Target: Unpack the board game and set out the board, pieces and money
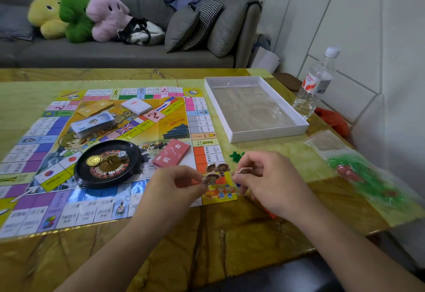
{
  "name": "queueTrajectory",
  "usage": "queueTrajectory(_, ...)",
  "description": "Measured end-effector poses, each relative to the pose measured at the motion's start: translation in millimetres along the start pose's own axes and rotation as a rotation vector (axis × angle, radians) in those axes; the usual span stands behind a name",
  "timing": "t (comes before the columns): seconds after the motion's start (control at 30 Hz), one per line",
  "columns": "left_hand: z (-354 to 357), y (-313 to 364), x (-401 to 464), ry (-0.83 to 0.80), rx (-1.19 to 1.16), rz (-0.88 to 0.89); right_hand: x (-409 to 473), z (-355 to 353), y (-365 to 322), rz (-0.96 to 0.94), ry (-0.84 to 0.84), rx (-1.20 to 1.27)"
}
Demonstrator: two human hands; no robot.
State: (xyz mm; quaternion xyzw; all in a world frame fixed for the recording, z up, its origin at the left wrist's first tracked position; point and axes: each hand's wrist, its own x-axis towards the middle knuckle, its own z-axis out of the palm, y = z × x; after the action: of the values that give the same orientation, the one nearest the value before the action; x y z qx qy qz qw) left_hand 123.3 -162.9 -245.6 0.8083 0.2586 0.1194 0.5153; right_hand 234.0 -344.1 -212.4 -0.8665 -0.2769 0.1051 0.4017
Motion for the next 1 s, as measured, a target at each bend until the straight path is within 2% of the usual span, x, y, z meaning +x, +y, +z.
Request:
queueTrajectory(0.13, 8, -5, 0, 0.032, 0.122, 0.061, 2, 9, 5, 0.010, 0.060, -0.011)
queueTrajectory(0.27, 14, -7, -2, 0.071, 0.288, 0.143, 3, 20, 6, -0.017, -0.013, -0.128)
queueTrajectory(0.43, 16, -11, 3, 0.046, 0.421, 0.231, 2, 29, 4, -0.065, -0.039, -0.284)
queueTrajectory(0.8, 15, -6, 0, 0.029, 0.434, 0.297, 1, 38, 3, -0.030, -0.017, -0.242)
queueTrajectory(0.93, 11, -1, -5, 0.014, 0.419, 0.266, -7, 14, -4, 0.026, -0.092, -0.222)
queueTrajectory(1.0, 6, 1, -8, 0.026, 0.384, 0.250, -6, -9, -1, 0.022, -0.053, -0.176)
